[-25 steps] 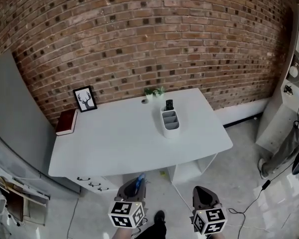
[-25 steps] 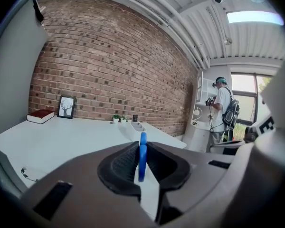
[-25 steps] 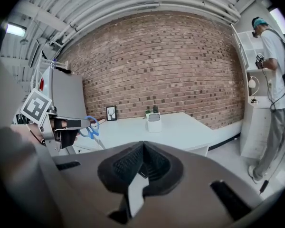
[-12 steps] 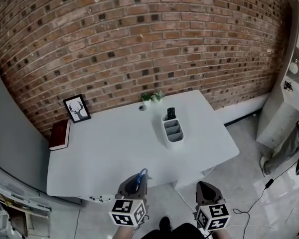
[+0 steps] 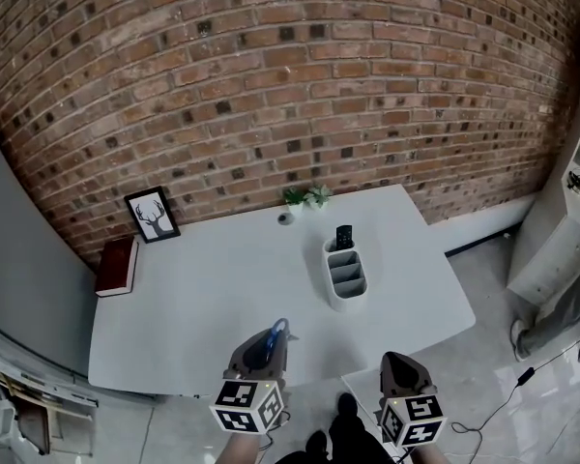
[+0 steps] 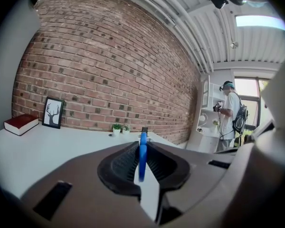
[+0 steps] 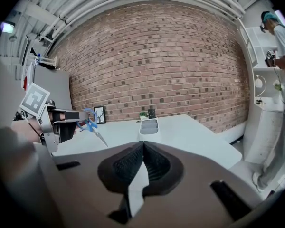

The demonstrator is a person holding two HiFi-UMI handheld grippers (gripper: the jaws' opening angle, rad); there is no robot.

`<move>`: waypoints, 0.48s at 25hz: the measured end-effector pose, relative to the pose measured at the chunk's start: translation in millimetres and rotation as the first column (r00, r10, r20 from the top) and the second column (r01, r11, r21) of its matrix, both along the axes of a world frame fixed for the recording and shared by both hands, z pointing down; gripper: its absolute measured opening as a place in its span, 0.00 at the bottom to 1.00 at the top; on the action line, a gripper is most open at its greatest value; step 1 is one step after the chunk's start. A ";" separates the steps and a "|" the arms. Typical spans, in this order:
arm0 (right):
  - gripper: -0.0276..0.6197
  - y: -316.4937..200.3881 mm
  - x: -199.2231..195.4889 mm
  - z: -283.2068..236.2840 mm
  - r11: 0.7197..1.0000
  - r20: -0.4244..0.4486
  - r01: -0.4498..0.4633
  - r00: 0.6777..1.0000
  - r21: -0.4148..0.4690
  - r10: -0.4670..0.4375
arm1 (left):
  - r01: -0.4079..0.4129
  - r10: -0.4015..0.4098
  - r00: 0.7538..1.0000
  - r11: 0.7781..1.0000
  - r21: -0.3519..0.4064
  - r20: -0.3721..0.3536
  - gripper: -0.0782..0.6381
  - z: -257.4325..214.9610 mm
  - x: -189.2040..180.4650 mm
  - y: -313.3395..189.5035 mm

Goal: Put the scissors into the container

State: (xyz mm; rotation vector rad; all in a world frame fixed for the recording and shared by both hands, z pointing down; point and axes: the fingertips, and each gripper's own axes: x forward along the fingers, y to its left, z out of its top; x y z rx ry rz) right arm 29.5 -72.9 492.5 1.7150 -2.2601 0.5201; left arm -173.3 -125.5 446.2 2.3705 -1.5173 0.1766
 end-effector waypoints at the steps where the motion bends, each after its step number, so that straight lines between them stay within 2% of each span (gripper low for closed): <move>1: 0.04 -8.5 0.8 -0.8 1.000 0.001 0.007 1.000 0.003 -0.007 | 0.005 -0.005 1.000 1.000 0.001 -0.002 0.17 -1.2 1.6 -7.2; 12: 0.04 -89.9 27.1 -1.6 0.998 0.017 0.062 0.998 -0.010 -0.062 | 0.027 -0.026 1.000 0.999 0.046 -0.002 0.17 -29.9 37.6 -92.7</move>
